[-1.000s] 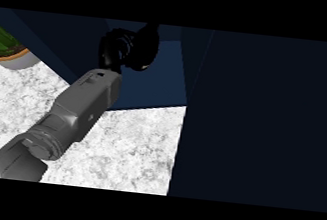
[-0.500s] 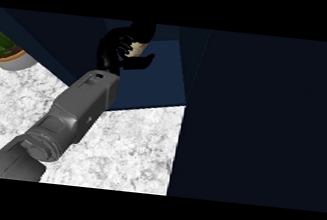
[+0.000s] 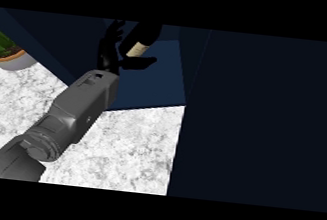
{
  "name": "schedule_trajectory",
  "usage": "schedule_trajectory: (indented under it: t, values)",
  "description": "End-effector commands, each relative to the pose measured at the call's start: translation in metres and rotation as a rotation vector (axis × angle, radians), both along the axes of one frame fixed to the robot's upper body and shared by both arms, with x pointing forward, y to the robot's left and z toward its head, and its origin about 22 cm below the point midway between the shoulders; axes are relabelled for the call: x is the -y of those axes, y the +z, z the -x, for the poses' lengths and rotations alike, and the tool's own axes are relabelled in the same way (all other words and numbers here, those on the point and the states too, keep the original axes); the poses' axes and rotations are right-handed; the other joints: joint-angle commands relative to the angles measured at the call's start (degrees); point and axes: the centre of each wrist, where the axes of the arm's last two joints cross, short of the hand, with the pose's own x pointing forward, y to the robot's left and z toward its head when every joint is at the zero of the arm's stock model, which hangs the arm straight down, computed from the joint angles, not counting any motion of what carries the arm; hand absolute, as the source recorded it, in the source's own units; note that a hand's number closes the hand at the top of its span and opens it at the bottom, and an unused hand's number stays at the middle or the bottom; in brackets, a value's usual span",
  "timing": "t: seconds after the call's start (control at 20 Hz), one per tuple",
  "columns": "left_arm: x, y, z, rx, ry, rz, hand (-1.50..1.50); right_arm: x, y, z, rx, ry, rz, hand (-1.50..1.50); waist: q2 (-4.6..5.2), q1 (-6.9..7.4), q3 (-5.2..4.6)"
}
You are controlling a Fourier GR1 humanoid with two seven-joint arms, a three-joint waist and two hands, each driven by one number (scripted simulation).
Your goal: Pick up the wine, place it into the cabinet and close the cabinet
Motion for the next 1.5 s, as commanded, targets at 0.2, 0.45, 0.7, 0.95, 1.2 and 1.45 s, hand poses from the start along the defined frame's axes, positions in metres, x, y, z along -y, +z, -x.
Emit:
schedule_trajectory:
  t: [0.2,0.45,0.7,0.95,1.2,1.45]
  values:
    - [-0.042,0.002,-0.002,0.033,-0.033,-0.081,-1.5,0.001,0.001,0.005,-0.001,0.014,0.001,-1.5,-0.32,1.33,-0.16]
    - [-0.025,0.014,-0.008,0.039,-0.236,-0.057,-1.5,0.001,-0.003,0.002,-0.007,0.013,-0.014,-1.5,-0.83,2.54,-0.04]
    - [-0.012,0.034,-0.015,0.179,-0.428,0.157,-1.5,0.004,0.007,0.002,-0.017,-0.033,-0.021,-1.5,-2.18,4.94,-0.17]
    - [0.011,0.037,-0.014,0.294,-0.55,0.362,-1.5,0.003,0.003,0.007,-0.019,-0.065,-0.017,-1.5,-3.03,7.03,-0.07]
    - [0.016,0.032,-0.01,0.265,-0.65,0.446,-1.5,0.008,0.006,0.012,-0.038,-0.096,0.001,-1.5,-3.79,8.88,0.06]
    - [0.047,0.026,0.002,0.248,-0.716,0.438,-1.5,0.002,0.015,0.011,-0.056,-0.105,-0.002,-1.5,-4.38,10.46,0.05]
